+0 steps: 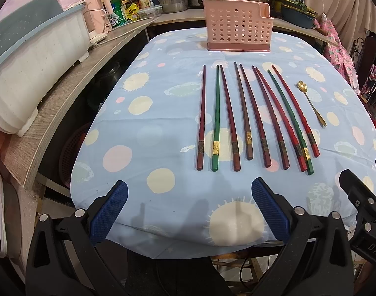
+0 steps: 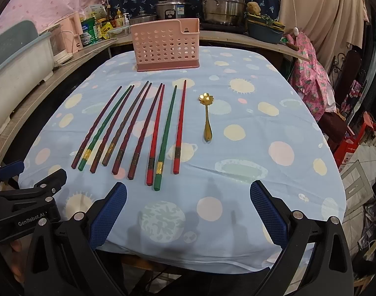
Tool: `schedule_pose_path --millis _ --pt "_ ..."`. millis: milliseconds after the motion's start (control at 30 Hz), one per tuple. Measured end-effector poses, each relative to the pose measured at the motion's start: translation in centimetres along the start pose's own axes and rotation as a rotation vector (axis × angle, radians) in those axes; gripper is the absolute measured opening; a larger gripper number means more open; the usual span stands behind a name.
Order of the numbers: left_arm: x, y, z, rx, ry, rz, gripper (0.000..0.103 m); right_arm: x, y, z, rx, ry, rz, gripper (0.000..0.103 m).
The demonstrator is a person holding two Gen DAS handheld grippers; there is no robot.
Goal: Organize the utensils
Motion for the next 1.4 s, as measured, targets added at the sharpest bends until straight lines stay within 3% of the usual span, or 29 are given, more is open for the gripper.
schedule_pose_path --millis 1400 --pt "0.04 -0.04 0.23 -0.002 0.002 -0.008 0.096 -0.32 0.77 0.01 0.023 0.008 0.003 0.096"
Point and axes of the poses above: each gripper's, at about its wrist camera, not at the fingertips, and x roughly the way its jaws point, y to its right, z to its underside, the point moved 2 cm from there along x, roughly the way its jaws point, and after that the axes turned 11 degrees about -z, right-handed, at the moved point
